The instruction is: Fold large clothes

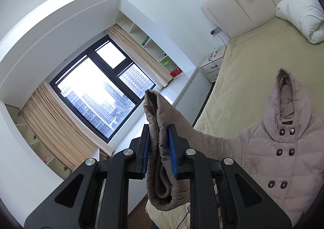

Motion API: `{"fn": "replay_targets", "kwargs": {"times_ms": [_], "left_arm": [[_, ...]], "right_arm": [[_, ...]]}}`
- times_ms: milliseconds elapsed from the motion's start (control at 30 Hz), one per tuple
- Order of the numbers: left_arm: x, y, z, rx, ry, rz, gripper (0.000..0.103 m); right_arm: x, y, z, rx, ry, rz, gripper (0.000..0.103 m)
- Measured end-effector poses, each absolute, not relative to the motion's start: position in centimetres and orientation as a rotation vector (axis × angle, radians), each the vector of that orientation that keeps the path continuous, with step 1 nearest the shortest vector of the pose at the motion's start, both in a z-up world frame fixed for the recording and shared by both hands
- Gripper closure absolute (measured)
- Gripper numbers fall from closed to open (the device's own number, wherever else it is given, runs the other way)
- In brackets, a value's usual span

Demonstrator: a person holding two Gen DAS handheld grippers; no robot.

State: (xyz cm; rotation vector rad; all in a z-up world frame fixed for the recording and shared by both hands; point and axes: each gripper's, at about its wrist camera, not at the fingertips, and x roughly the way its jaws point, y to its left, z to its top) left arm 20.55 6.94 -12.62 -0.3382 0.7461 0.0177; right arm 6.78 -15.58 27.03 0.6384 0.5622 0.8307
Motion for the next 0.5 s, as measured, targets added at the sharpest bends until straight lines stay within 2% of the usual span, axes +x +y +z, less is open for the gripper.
{"fn": "replay_targets", "kwargs": {"times_ms": [67,100,300,500], "left_arm": [[21.8,7.1,-13.9,-0.331,0.808,0.01,0.069],[22.1,7.5,-14.3,-0.344,0.823,0.011,0.072],[21.6,10.3,-15.3,-0.404,0.821,0.081,0.072],[21.5,11.2,-16.5,-0.456,0.825,0.129,0.074]], "right_arm": [[7.3,-17.7,26.5,0.672,0.549,0.809,0.086],[7.7,-19.0,25.7,0.688,0.545,0.794,0.086],[9.6,-28.3,18.2,0.827,0.553,0.663,0.086],[13.0,-35.8,3.6,0.945,0.668,0.439,0.087]]}}
